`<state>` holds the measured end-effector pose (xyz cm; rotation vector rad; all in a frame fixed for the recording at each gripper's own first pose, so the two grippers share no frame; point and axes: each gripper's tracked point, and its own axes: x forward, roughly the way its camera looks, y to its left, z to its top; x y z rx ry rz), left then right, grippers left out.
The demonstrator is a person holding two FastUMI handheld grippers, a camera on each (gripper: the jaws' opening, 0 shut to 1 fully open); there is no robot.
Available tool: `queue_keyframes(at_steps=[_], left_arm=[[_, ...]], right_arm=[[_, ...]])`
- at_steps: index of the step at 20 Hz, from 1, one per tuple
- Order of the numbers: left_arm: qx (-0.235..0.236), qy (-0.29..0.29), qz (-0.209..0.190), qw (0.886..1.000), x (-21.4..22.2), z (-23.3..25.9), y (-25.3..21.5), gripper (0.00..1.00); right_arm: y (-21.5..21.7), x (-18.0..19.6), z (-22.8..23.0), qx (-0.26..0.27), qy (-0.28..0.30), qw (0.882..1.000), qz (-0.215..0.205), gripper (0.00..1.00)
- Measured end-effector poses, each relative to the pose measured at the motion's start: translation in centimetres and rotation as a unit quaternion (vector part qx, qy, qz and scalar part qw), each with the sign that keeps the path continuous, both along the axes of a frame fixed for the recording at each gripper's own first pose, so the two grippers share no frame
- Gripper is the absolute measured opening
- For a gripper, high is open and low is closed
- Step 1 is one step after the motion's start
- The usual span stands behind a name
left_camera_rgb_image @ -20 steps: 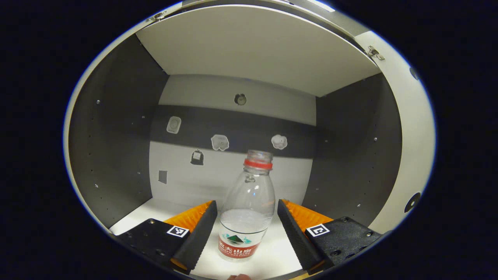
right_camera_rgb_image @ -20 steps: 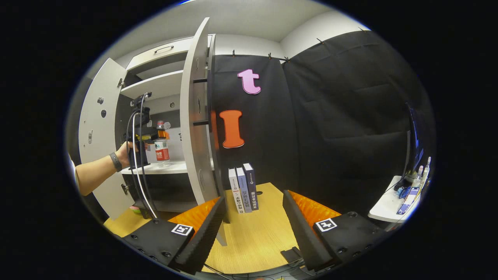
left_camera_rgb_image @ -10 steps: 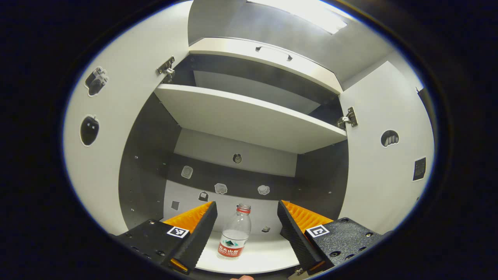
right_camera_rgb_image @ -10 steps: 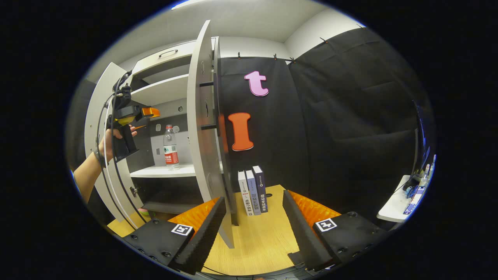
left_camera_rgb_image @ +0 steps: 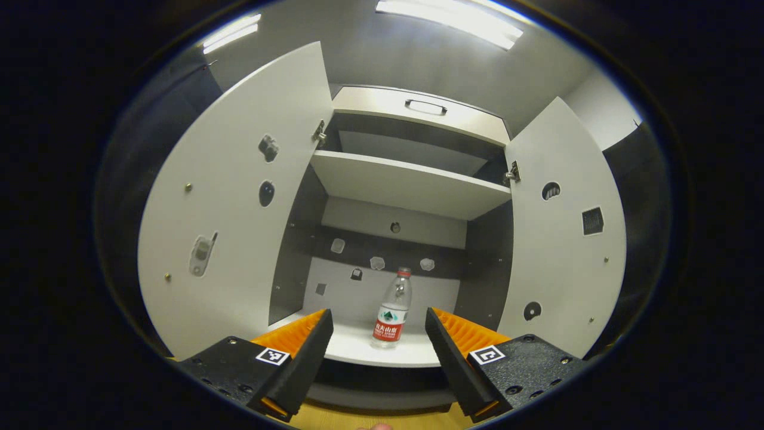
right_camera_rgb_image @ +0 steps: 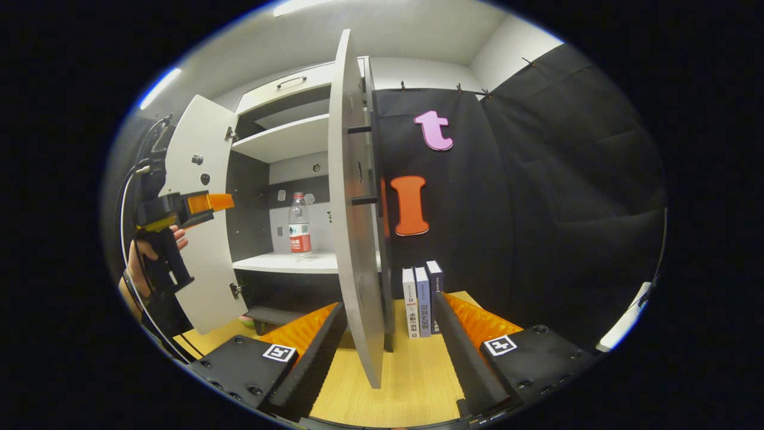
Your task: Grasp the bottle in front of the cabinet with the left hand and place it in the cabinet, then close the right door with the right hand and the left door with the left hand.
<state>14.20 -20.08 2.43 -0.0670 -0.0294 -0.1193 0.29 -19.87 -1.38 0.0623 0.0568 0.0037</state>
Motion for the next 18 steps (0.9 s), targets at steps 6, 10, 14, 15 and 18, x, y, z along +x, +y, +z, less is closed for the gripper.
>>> queue_keyframes(at_steps=[6, 10, 14, 15, 18], left_arm=[[-0.024, 0.076, 0.030, 0.996, -9.1, -8.0, 0.5, 0.95], [-0.036, 0.091, 0.062, 0.993, -11.2, -9.7, 1.8, 0.95], [-0.047, 0.069, 0.033, 0.996, -10.3, -8.4, 1.1, 0.95], [-0.048, 0.062, 0.026, 0.997, -10.1, -8.0, 1.0, 0.95], [-0.046, 0.055, 0.010, 0.997, -9.7, -7.4, 0.8, 0.95]], right_arm=[[0.4, -0.5, -1.1, 0.007, 0.012, 1.000, 0.023, 0.98], [-1.1, 0.3, 0.1, 0.033, 0.012, 0.999, 0.022, 0.98], [-5.1, 1.9, 6.2, 0.041, -0.036, 0.998, -0.029, 1.00], [-6.0, 2.4, 8.2, 0.040, -0.054, 0.997, -0.040, 0.98], [-8.7, 3.9, 12.5, 0.002, -0.080, 0.994, -0.074, 0.98]])
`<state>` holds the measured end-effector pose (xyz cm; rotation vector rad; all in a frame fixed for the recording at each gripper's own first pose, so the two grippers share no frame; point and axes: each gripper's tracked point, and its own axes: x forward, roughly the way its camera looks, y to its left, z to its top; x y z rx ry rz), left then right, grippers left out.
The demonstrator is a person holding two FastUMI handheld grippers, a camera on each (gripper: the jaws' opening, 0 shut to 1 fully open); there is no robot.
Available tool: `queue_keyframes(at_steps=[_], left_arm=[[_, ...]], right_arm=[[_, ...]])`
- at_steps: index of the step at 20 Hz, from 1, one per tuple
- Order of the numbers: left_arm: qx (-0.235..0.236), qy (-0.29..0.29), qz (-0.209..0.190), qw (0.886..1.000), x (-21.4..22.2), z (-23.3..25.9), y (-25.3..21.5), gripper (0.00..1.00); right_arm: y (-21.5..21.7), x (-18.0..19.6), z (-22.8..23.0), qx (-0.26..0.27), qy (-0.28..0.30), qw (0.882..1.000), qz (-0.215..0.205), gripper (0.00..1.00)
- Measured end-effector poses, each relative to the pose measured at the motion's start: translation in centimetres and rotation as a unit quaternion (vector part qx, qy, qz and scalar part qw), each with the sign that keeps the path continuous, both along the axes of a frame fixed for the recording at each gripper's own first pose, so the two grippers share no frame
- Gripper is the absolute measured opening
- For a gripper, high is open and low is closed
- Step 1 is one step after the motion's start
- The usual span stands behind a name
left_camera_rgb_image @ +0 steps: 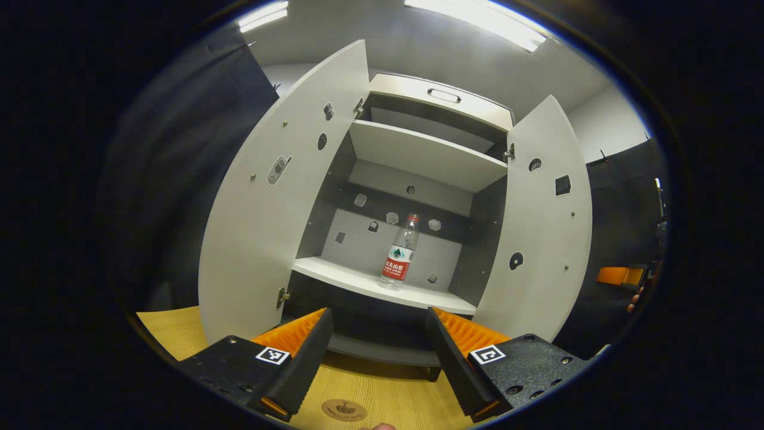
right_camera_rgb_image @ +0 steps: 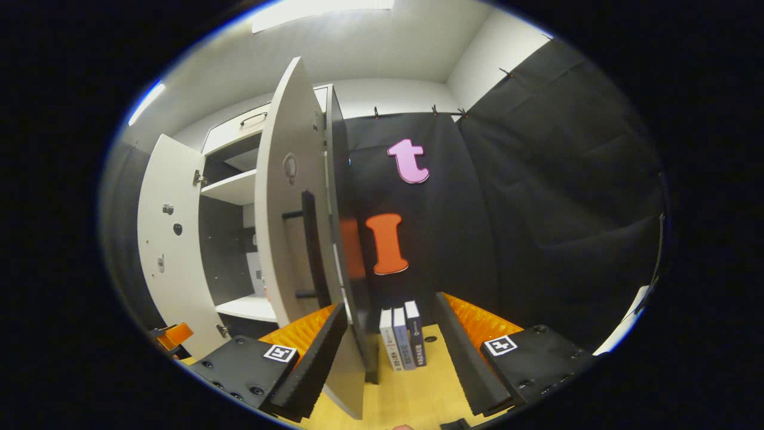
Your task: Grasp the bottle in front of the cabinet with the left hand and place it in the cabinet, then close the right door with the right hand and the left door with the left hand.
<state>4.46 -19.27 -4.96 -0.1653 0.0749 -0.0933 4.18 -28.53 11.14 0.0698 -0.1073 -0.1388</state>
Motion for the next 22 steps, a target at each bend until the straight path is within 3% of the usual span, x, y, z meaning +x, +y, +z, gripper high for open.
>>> queue_keyframes(at_steps=[2, 6, 16, 22], left_arm=[[0.005, 0.001, -0.014, 1.000, 0.4, 0.0, -0.1, 0.95], [0.001, 0.022, -0.045, 0.999, 0.6, -0.7, -0.2, 0.95], [0.023, 0.015, -0.030, 0.999, 1.5, -0.4, 3.0, 0.95], [0.012, -0.006, -0.034, 0.999, 2.1, 1.1, 3.4, 0.95]], right_arm=[[-0.3, 1.0, 2.1, -0.010, -0.005, 1.000, -0.011, 0.98], [1.2, 2.7, 3.4, 0.005, -0.001, 1.000, 0.006, 0.98], [3.3, 3.5, 4.5, -0.058, -0.023, 0.998, -0.011, 0.97], [6.9, 3.6, 3.7, -0.014, -0.019, 0.999, 0.026, 1.00]])
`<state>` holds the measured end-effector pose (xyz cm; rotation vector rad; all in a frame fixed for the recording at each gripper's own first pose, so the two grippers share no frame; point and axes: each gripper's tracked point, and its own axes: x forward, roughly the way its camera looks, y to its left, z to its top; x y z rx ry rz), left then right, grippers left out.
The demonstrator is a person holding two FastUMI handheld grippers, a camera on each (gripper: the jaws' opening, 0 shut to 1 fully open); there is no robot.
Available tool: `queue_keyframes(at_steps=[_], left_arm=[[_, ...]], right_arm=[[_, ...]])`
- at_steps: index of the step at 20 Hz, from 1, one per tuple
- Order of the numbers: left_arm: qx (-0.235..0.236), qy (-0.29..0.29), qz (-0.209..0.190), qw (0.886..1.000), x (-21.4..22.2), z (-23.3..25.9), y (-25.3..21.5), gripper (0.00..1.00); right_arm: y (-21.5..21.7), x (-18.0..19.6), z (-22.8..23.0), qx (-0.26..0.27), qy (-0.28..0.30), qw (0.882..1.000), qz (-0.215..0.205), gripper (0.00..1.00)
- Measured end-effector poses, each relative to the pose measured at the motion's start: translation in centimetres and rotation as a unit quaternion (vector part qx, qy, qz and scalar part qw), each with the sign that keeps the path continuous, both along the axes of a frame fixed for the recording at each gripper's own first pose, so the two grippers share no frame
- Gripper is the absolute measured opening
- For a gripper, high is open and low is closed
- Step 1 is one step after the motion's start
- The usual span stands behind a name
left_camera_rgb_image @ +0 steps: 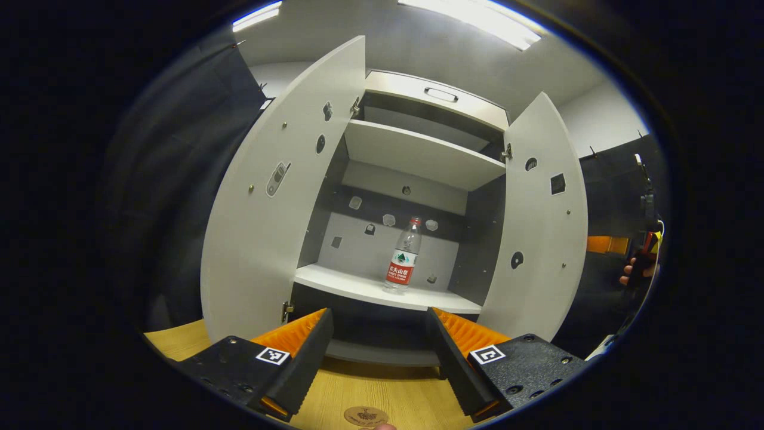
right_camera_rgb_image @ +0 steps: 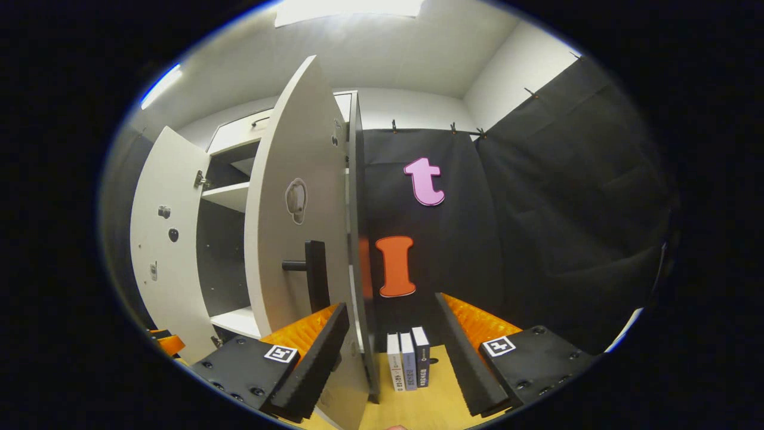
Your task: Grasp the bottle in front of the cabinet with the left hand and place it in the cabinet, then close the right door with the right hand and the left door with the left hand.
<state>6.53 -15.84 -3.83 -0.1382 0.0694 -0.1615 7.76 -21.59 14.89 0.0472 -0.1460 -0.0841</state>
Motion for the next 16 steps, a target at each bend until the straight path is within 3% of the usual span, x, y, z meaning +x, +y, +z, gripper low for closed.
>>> queue_keyframes(at_steps=[5, 16], left_arm=[[0.004, -0.001, 0.006, 1.000, -0.5, 0.2, 1.2, 0.95], [0.015, -0.004, 0.075, 0.997, -2.5, 1.2, 6.7, 0.95]], right_arm=[[4.1, 0.7, -0.1, -0.017, 0.001, 0.999, 0.033, 0.97], [9.9, 2.9, -0.8, 0.001, 0.012, 0.995, 0.099, 0.97]])
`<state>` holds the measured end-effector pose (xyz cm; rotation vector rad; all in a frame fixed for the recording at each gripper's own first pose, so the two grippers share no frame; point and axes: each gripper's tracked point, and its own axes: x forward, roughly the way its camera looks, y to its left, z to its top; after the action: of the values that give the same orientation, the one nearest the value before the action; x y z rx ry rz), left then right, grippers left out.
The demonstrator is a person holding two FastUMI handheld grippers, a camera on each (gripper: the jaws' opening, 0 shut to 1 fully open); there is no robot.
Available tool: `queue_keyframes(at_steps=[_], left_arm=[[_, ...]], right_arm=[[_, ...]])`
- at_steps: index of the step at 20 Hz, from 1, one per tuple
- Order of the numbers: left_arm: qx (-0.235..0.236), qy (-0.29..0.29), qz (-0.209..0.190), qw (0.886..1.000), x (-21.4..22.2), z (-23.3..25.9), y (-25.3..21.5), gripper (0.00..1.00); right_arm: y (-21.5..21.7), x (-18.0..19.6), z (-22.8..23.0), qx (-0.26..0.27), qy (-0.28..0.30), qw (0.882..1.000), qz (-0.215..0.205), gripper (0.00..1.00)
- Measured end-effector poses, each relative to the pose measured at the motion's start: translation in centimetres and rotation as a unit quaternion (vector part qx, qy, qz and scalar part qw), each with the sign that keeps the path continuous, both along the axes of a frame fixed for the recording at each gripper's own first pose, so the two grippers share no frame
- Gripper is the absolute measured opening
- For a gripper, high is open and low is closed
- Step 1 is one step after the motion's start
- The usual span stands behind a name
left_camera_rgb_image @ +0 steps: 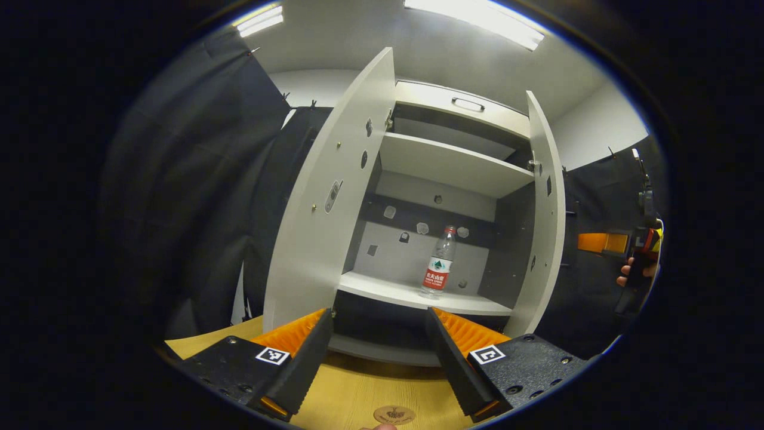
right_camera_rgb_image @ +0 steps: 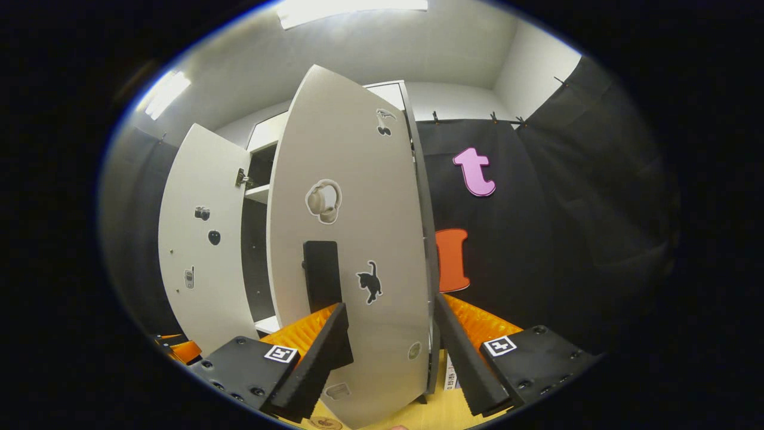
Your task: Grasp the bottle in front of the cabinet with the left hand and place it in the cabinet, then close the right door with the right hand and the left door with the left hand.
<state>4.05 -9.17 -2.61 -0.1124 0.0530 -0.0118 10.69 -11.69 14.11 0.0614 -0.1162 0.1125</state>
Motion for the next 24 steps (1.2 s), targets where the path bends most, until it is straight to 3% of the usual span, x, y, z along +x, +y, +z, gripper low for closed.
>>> queue_keyframes(at_steps=[6, 13, 14, 15, 16, 17, 18, 19, 20, 24], left_arm=[[-0.003, 0.000, 0.019, 1.000, -0.7, 0.2, 1.3, 0.95], [-0.009, -0.012, 0.044, 0.999, -0.9, 1.3, 3.3, 0.95], [-0.010, -0.016, 0.053, 0.998, -1.1, 1.6, 3.8, 0.95], [-0.011, -0.020, 0.061, 0.998, -1.2, 1.8, 4.3, 0.94], [-0.011, -0.023, 0.069, 0.997, -1.5, 2.1, 5.0, 0.94], [-0.007, -0.024, 0.081, 0.996, -1.7, 2.2, 5.9, 0.94], [-0.001, -0.026, 0.097, 0.995, -2.0, 2.4, 7.0, 0.94], [0.002, -0.031, 0.116, 0.993, -2.5, 2.8, 8.3, 0.94], [0.003, -0.037, 0.131, 0.991, -2.8, 3.3, 9.3, 0.94], [0.000, -0.049, 0.171, 0.984, -3.7, 4.7, 13.1, 0.94]], right_arm=[[2.9, 1.6, -2.1, -0.019, 0.028, 0.999, 0.029, 0.97], [6.5, 4.5, -2.3, -0.033, 0.022, 0.997, 0.059, 0.97], [7.0, 5.0, -2.3, -0.035, 0.023, 0.997, 0.063, 0.97], [7.5, 5.4, -2.4, -0.038, 0.027, 0.997, 0.067, 0.87], [7.6, 5.7, -2.1, -0.038, 0.022, 0.997, 0.064, 0.87], [7.6, 6.1, -2.3, -0.039, 0.023, 0.997, 0.061, 0.95], [7.8, 6.3, -2.2, -0.035, 0.022, 0.997, 0.063, 0.95], [8.0, 6.6, -2.4, -0.031, 0.028, 0.997, 0.063, 0.87], [8.3, 7.2, -2.5, -0.025, 0.032, 0.997, 0.063, 0.95], [9.9, 9.9, -2.4, -0.022, 0.041, 0.997, 0.060, 0.95]])
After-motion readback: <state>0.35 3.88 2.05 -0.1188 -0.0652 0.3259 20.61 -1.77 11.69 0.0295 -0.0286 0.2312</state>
